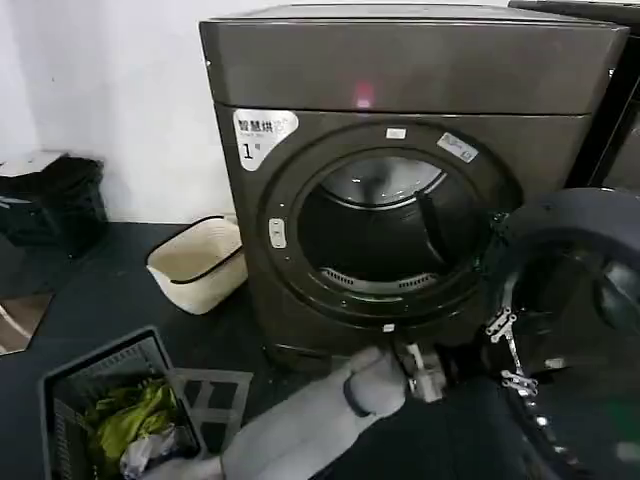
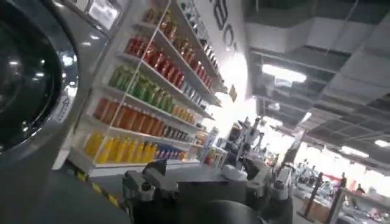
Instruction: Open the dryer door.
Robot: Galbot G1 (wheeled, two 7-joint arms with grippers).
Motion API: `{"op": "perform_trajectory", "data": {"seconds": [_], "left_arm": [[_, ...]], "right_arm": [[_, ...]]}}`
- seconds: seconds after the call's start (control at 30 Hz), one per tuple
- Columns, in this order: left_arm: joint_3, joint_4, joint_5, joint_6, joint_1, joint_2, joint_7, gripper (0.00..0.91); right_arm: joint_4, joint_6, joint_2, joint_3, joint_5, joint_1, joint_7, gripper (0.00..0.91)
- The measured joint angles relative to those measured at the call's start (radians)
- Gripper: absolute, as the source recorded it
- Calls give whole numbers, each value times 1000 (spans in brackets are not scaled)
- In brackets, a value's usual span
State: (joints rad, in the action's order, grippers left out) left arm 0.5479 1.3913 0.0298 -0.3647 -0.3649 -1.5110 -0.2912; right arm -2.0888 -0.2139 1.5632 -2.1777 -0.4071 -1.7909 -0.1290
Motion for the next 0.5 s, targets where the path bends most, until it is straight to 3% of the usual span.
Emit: {"op": "perform_trajectory", "data": {"seconds": [0.5], "left_arm": [[104, -138, 14, 50, 207, -85, 0, 907]], "right_arm": [[-32, -6, 42, -51, -22, 0, -3, 907]]}}
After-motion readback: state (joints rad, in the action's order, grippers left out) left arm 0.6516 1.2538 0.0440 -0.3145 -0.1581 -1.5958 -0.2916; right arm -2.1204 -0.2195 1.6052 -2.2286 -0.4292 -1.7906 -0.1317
